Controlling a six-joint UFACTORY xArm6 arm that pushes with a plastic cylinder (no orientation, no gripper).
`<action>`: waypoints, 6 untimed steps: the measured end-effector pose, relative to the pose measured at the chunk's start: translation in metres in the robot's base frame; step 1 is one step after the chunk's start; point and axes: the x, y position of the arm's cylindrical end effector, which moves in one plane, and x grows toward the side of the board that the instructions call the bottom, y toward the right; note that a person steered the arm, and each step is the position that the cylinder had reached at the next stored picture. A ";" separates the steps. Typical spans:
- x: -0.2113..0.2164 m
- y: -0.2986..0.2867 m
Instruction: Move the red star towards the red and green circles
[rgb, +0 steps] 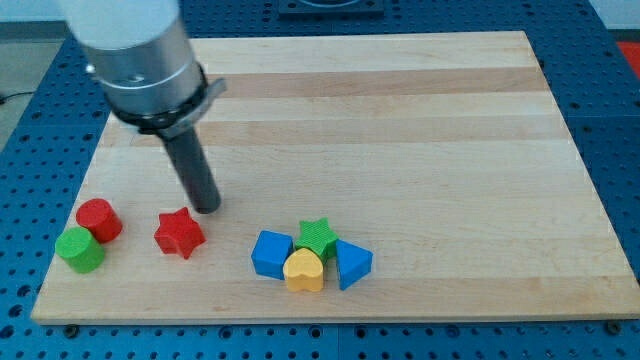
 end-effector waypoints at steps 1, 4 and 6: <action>0.024 0.036; 0.041 -0.086; 0.045 -0.050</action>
